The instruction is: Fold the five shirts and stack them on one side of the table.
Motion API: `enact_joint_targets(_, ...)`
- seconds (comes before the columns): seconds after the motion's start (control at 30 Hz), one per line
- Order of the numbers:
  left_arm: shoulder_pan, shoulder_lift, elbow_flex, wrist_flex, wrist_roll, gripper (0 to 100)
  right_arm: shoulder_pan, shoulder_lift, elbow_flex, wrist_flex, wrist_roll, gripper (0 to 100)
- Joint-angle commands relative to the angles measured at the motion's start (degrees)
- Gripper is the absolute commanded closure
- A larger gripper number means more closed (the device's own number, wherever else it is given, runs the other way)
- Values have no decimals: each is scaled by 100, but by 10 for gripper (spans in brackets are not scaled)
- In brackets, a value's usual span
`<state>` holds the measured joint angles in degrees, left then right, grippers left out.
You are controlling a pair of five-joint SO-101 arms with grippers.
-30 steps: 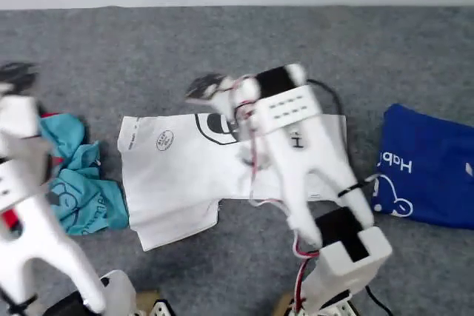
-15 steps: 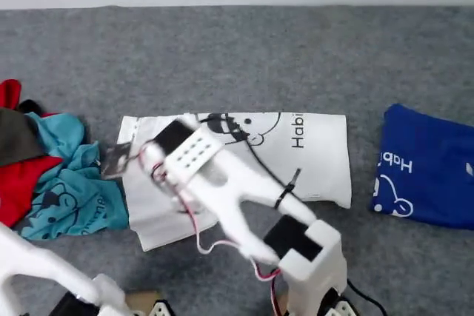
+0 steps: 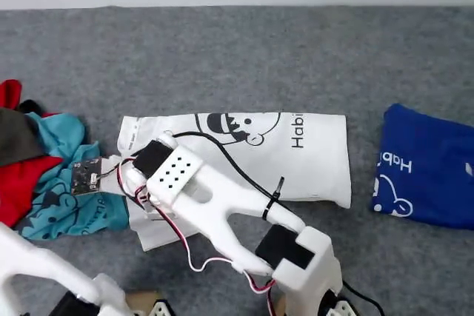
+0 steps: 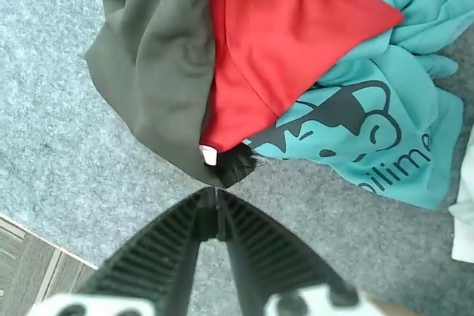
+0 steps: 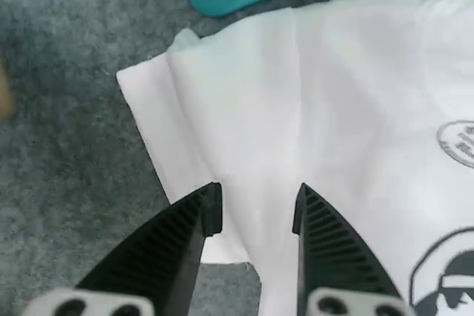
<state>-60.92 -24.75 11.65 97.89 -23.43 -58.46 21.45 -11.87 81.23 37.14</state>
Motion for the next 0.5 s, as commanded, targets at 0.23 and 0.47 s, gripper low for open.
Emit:
enact_joint_targets(0.23,18,-185,180,-290,35,995,-180,497,-299,-180,-62,832)
enact_joint_targets(0.47,18,-185,215,-325,35,995,-154,1288,-993,-101,-62,850)
